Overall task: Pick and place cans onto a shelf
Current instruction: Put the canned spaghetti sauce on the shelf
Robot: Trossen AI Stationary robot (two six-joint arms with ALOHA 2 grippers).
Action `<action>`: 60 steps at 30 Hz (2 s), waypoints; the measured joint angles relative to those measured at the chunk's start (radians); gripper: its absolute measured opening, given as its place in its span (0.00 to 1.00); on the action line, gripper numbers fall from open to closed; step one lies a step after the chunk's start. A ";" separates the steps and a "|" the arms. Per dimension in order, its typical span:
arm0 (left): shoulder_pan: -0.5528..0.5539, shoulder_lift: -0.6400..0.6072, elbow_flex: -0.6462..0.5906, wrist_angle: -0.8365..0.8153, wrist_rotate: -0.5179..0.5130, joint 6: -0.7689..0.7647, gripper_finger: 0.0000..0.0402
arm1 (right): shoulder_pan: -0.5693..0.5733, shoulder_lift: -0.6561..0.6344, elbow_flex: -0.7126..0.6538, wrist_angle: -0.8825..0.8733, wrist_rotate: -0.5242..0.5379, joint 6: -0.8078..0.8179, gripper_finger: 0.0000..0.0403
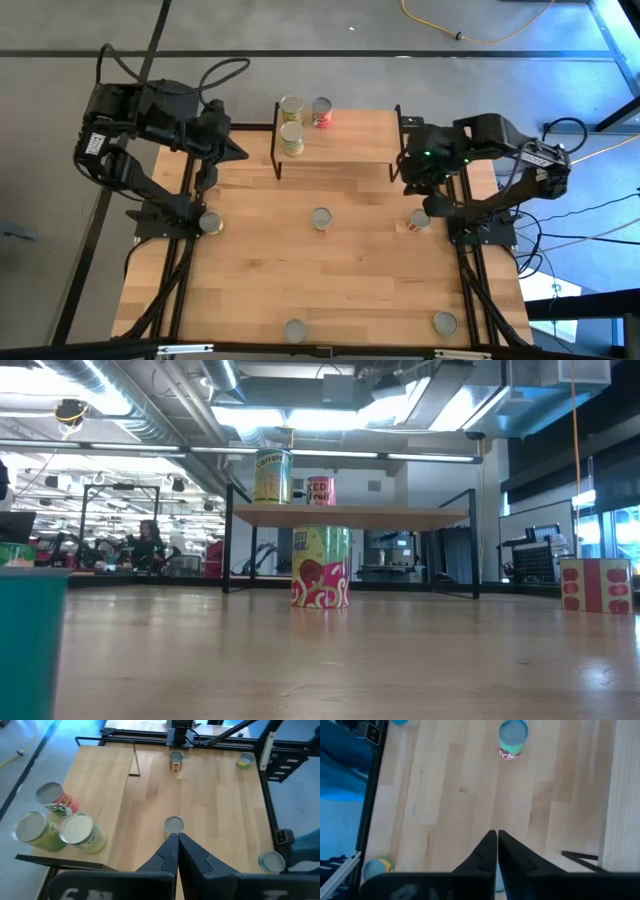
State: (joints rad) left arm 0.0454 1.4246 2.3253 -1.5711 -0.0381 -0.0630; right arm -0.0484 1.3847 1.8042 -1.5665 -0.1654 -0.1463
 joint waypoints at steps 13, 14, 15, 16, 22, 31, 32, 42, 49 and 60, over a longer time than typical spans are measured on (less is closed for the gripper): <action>-0.049 0.023 -0.001 0.000 -0.054 -0.074 0.00 | 0.110 -0.249 -0.271 0.003 -0.094 0.177 0.04; -0.049 0.022 0.000 0.000 -0.055 -0.084 0.00 | 0.109 -0.262 -0.296 0.003 -0.094 0.203 0.05; -0.049 0.022 0.000 0.000 -0.057 -0.093 0.00 | 0.109 -0.273 -0.319 0.004 -0.092 0.228 0.06; -0.049 0.022 0.000 0.000 -0.062 -0.100 0.00 | 0.109 -0.282 -0.342 0.004 -0.091 0.253 0.06; -0.049 0.023 0.000 0.000 -0.083 -0.140 0.00 | 0.109 -0.309 -0.458 0.004 -0.091 0.281 0.12; -0.049 0.023 0.000 0.000 -0.083 -0.171 0.00 | 0.109 -0.307 -0.609 0.144 -0.124 0.139 0.22; -0.049 0.023 0.000 0.000 -0.084 -0.171 0.00 | 0.109 -0.307 -0.614 0.171 -0.124 0.106 0.22; -0.049 0.023 0.000 0.000 -0.080 -0.171 0.00 | 0.108 -0.261 -0.612 0.608 -0.037 0.005 0.22; -0.049 0.023 0.000 0.000 -0.080 -0.171 0.00 | 0.108 -0.069 -0.612 0.878 -0.059 -0.103 0.22; -0.049 0.023 0.000 0.000 -0.080 -0.171 0.00 | 0.105 0.190 -0.612 1.148 -0.051 -0.254 0.22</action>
State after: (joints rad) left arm -0.0032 1.4475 2.3253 -1.5711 -0.1177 -0.2337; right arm 0.0563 1.5750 1.1927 -0.4182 -0.2169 -0.4000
